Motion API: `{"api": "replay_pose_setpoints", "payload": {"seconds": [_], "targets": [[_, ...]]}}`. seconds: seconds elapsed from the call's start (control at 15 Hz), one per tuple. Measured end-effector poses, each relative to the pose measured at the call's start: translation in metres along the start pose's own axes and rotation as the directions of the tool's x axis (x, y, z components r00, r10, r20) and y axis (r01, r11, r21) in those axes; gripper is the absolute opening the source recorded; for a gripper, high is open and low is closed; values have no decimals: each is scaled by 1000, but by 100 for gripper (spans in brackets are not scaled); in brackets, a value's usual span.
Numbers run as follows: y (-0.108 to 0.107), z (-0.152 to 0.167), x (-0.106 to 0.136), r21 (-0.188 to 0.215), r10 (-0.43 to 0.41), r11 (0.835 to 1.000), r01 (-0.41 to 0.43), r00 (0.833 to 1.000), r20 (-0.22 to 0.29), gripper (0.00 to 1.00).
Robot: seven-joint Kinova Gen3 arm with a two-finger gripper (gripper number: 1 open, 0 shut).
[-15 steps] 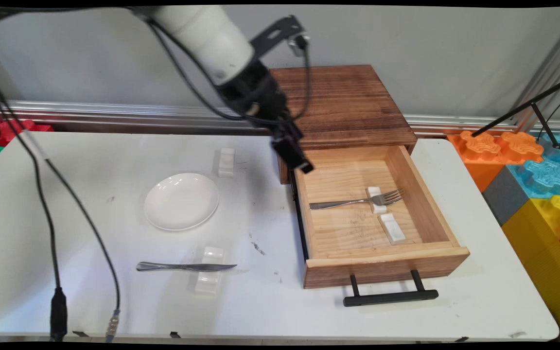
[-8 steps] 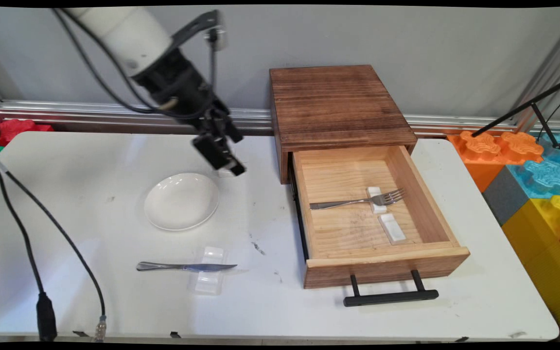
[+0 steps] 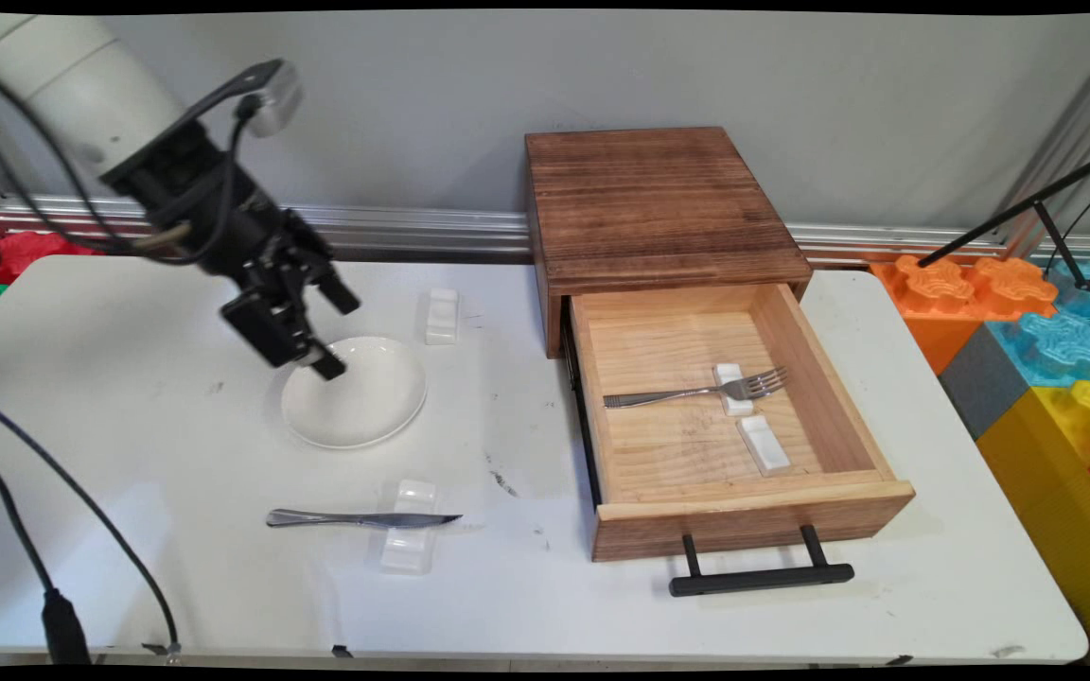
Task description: Pick up the knife from the right of the white plate
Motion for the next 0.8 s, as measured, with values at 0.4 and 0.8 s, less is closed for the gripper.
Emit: {"api": "replay_pose_setpoints", "payload": {"seconds": [0.4, 0.8], "targets": [[9, 7, -51, -4, -4, 1000, 4, 999, 36, 100], [15, 43, -95, -3, 33, 999, -33, 998, 55, 100]]}}
